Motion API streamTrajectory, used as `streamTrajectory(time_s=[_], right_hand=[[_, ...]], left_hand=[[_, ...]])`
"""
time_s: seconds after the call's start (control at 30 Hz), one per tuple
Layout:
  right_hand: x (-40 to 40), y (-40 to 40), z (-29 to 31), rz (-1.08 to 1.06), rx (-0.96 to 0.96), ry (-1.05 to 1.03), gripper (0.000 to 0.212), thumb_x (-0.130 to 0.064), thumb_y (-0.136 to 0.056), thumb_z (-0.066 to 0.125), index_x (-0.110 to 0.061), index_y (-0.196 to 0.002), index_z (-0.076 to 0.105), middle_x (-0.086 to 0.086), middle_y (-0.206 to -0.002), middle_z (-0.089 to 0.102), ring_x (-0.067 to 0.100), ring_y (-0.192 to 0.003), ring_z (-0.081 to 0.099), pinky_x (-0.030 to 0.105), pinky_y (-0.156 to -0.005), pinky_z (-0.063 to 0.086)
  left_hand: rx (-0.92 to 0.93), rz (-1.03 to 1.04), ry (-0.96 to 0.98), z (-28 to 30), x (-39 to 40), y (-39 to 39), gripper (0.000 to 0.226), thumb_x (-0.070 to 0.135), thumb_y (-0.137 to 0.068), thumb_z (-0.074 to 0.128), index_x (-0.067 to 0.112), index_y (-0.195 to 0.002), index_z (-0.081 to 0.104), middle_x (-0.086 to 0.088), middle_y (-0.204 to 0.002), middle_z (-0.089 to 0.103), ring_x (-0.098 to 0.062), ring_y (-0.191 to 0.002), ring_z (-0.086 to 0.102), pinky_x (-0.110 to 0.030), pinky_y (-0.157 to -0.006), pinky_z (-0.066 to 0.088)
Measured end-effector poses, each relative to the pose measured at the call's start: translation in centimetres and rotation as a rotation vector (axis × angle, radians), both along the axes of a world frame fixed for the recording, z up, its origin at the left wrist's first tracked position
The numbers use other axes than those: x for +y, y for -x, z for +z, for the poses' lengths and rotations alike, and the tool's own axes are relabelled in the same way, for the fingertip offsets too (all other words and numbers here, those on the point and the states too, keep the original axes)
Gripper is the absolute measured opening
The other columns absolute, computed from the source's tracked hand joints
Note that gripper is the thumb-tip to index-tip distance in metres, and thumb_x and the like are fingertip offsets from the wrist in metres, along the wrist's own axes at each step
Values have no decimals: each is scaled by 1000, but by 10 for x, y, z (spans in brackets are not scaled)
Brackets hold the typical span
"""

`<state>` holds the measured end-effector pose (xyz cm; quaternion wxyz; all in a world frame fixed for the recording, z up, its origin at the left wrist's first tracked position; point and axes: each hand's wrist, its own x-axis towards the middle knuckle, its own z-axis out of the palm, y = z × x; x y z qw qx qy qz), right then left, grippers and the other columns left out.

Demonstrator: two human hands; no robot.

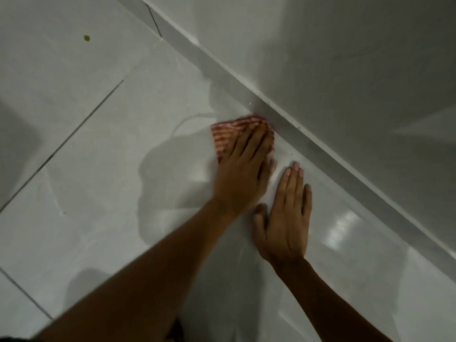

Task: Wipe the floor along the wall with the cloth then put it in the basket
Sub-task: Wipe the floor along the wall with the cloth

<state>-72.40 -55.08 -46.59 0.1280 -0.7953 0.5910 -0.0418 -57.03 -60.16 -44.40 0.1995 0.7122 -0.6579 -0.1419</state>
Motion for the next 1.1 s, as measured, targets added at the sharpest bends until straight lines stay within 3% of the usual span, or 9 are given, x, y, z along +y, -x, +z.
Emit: streamTrajectory(time_s=[0.07,0.13,0.3,0.43,0.57,0.7,0.93,1.0,1.1], right_hand=[[0,1,2,-5,-15,-4,92,-44,-103,39,-2,-176,2,16,-187,0,28,-176,-2,46,-143,-2],[1,2,2,1,-18,-2,92,-43,-103,40,-3,-176,1,15,-187,-1,27,-176,-3,47,-143,-1],[-1,1,1,-11,-32,1,91,-44,-105,41,-5,-177,1,12,-188,-1,25,-176,-3,43,-142,-4],[0,-2,0,-34,-64,14,85,-44,-108,36,-5,-177,6,12,-188,4,25,-176,1,44,-142,-2],[0,0,-2,-27,-43,-10,86,-41,-106,35,-7,-177,3,12,-188,0,25,-176,-2,43,-142,-6],[1,-1,3,-40,-148,-28,82,-36,-105,33,-4,-176,8,14,-187,5,25,-176,1,45,-143,1],[72,13,41,-364,-402,-191,84,-32,-99,28,-6,-177,8,9,-188,3,25,-176,2,56,-142,11],[82,20,61,-329,-395,-253,85,-33,-99,29,-11,-177,7,5,-189,2,23,-176,2,57,-142,12],[78,18,106,-278,-341,-297,84,-36,-100,30,-15,-177,3,3,-188,-1,22,-176,0,55,-142,9]], left_hand=[[-60,-269,19,-5,1,-40,52,35,-113,42,11,-159,49,-9,-168,46,-27,-161,35,-49,-134,26],[-49,-273,16,-7,-10,-78,56,42,-111,47,11,-158,50,-11,-168,46,-28,-161,36,-52,-133,27],[126,497,-33,3,-51,-92,75,50,-109,49,12,-169,23,-9,-178,24,-27,-166,21,-47,-138,17],[323,715,16,18,-76,-33,81,37,-106,54,5,-169,16,-13,-179,20,-32,-166,18,-49,-138,15],[361,567,4,20,-46,15,73,25,-107,54,1,-167,21,-17,-177,24,-32,-166,21,-44,-138,16],[199,101,-83,16,-1,25,60,27,-109,41,5,-165,34,-15,-173,35,-29,-163,30,-42,-137,22],[90,-443,-191,57,-16,-15,50,9,-104,59,13,-154,55,-4,-163,54,-20,-153,49,-41,-132,34],[170,-354,-309,84,-7,-23,43,12,-106,56,13,-148,62,-6,-151,66,-23,-139,64,-42,-123,47],[579,159,-391,136,35,-18,23,17,-109,54,9,-116,74,-15,-99,81,-31,-87,79,-45,-86,67]])
